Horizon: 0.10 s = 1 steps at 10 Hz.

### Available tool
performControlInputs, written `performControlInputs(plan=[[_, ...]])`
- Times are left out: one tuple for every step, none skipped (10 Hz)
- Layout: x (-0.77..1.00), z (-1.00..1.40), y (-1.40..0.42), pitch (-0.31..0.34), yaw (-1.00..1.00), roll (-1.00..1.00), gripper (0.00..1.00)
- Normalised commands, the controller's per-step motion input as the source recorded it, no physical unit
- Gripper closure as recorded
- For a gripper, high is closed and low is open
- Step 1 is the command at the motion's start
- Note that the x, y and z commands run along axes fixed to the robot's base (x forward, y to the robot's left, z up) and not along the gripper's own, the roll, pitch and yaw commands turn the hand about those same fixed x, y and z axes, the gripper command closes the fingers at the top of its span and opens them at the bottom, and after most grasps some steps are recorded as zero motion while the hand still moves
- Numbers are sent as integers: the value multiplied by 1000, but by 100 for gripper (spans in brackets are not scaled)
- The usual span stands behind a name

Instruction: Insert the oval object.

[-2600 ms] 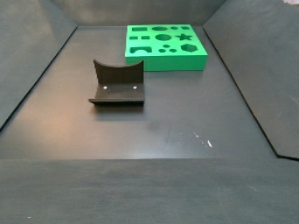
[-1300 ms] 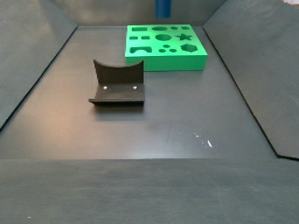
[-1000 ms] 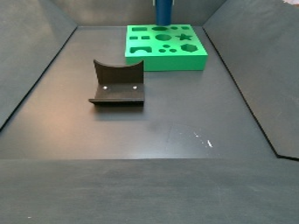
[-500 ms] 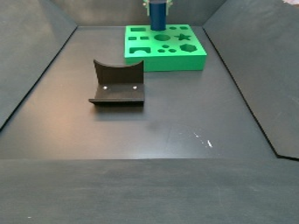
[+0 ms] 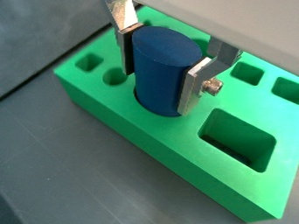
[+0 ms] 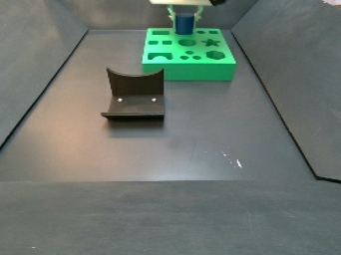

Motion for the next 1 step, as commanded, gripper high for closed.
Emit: performControlInputs(plan=[[0, 0, -3, 0, 0, 0, 100]])
